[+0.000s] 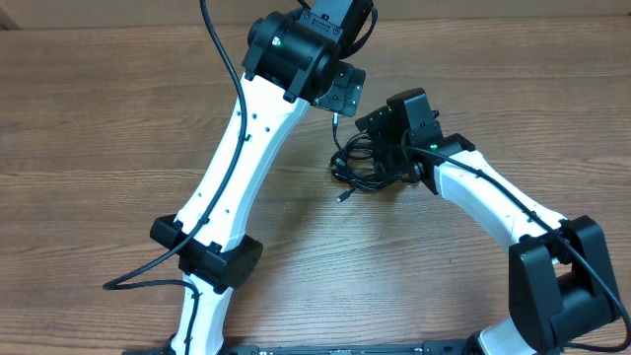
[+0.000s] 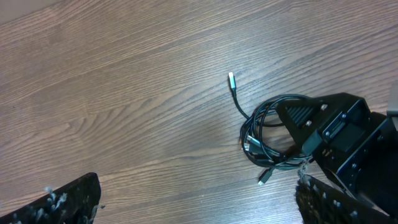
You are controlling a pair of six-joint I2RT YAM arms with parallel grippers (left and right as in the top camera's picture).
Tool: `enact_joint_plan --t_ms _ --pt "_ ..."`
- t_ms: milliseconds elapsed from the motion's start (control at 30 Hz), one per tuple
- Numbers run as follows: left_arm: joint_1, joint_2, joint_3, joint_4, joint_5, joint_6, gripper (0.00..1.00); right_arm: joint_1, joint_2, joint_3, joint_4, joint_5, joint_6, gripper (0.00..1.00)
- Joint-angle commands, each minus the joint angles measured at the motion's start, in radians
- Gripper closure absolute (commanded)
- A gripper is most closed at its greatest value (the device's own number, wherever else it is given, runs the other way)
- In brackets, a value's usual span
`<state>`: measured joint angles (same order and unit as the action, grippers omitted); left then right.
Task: Untangle cables
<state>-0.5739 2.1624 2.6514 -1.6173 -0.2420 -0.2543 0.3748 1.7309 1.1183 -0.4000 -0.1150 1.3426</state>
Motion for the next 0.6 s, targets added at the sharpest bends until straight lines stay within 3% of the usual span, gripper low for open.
enact_joint_plan --t_ms 0,567 --pt "0.005 -0.031 0.021 -0.003 0.006 0.016 0.0 0.008 -0.001 0.006 -0.034 0.05 -0.035 0.11" --pt "0.005 -0.031 0.021 -0.028 -0.002 0.054 0.0 0.137 0.002 -0.014 -0.103 0.134 -0.035 0.11"
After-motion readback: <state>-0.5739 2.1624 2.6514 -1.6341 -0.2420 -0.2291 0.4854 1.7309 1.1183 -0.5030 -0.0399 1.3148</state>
